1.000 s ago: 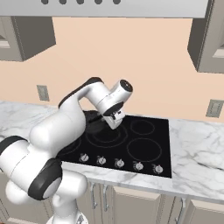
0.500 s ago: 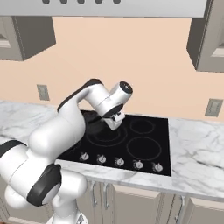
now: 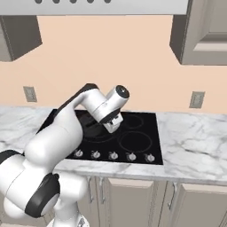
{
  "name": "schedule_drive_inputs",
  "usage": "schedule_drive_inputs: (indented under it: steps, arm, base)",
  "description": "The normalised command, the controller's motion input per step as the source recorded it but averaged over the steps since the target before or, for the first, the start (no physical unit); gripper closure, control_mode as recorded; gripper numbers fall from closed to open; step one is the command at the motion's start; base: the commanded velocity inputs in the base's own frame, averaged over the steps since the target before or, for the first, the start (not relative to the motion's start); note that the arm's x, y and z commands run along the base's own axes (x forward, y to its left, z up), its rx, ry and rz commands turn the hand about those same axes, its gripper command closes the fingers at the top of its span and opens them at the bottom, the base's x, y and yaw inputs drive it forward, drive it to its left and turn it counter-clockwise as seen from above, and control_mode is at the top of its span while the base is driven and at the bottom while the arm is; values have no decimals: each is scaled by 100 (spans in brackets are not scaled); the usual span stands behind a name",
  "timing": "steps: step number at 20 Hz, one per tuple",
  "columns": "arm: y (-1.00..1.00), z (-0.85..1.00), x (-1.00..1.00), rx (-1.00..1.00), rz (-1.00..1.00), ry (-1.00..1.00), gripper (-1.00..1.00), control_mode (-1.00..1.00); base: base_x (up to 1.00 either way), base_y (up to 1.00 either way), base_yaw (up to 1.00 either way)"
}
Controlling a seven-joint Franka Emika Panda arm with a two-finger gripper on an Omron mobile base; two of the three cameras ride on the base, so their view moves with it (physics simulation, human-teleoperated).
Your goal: The kettle is done boiling. Turn off the stove, then wait for 300 timesteps before moving the kettle to the dining table.
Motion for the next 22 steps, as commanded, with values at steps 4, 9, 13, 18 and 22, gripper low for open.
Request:
schedule_drive_inputs:
  steps: [4, 9, 13, 18, 22]
  arm:
    - [0, 0, 0, 0, 0, 0, 100, 100]
    - [0, 0, 0, 0, 0, 0, 100, 100]
    - [0, 0, 0, 0, 0, 0, 100, 100]
    - [0, 0, 0, 0, 0, 0, 100, 100]
    - [0, 0, 0, 0, 0, 0, 100, 100]
  base:
    - [-14, 0, -35]
    - [-10, 0, -38]
    - [-10, -1, -39]
    - [-4, -12, -39]
    - [-8, -11, -40]
